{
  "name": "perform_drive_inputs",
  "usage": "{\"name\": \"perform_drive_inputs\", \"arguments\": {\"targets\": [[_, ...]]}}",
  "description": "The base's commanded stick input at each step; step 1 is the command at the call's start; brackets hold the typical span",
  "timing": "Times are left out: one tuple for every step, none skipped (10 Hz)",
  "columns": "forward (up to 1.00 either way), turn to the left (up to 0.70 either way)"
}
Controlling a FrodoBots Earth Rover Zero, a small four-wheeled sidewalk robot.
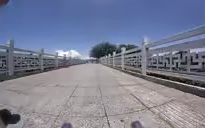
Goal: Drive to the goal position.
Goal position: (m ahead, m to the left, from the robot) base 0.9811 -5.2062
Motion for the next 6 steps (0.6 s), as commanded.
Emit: {"name": "perform_drive_inputs", "arguments": {"targets": [[0.45, 0.0], [0.45, 0.0], [0.45, 0.0], [0.45, 0.0], [0.45, 0.0], [0.45, 0.0]]}}
